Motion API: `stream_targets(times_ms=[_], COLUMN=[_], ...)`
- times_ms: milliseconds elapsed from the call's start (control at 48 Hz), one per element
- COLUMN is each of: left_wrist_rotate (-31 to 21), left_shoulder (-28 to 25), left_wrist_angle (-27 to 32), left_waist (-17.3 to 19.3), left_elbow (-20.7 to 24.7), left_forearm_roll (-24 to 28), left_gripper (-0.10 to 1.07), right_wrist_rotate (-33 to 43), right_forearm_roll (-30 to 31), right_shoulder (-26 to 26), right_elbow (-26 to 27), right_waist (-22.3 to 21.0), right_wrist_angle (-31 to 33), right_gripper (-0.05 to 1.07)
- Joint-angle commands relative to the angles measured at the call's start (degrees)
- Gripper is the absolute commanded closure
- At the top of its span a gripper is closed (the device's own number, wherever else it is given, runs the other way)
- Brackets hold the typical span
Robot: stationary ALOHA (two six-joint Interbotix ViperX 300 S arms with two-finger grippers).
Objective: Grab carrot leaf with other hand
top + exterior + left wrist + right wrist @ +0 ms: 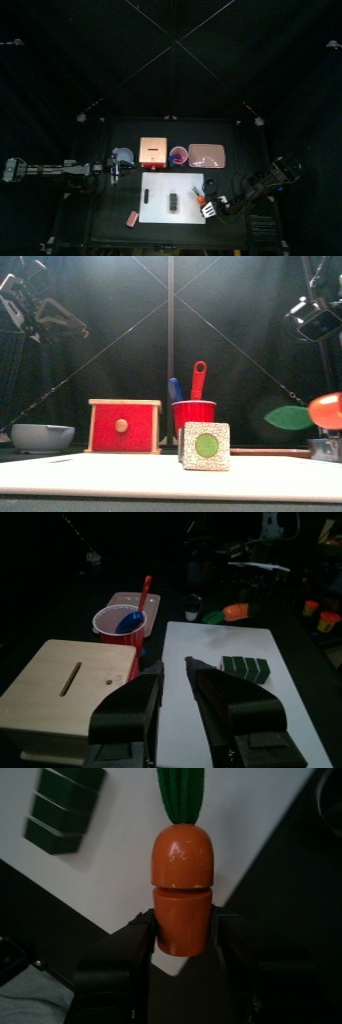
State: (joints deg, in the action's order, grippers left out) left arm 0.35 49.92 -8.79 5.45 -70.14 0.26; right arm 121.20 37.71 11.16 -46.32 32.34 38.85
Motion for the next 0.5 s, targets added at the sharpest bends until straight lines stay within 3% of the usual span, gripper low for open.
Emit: stream_targets(times_ms=[0,229,479], left_wrist_rotate=[0.1,0.1,-0.2], left_shoulder=[-1.5,-4.2,-7.7], left_wrist_angle=[2.5,7.5,11.8], left_waist=[-1.0,-2.5,-4.1], left_elbow=[3.6,8.5,12.7], left_forearm_roll=[1.5,5.3,5.1], left_gripper=[0.21,0.02,-0.01], right_wrist_rotate=[-1.2,-13.1,-31.3], right_forearm_roll=[4.8,10.7,7.4], right_shoulder=[2.1,1.7,1.1], right_elbow=[1.6,2.7,5.9], right_waist=[-2.4,-12.1,-21.7], right_wrist_angle=[-0.8,-7.1,-17.1], right_gripper=[0.57,0.57,0.57])
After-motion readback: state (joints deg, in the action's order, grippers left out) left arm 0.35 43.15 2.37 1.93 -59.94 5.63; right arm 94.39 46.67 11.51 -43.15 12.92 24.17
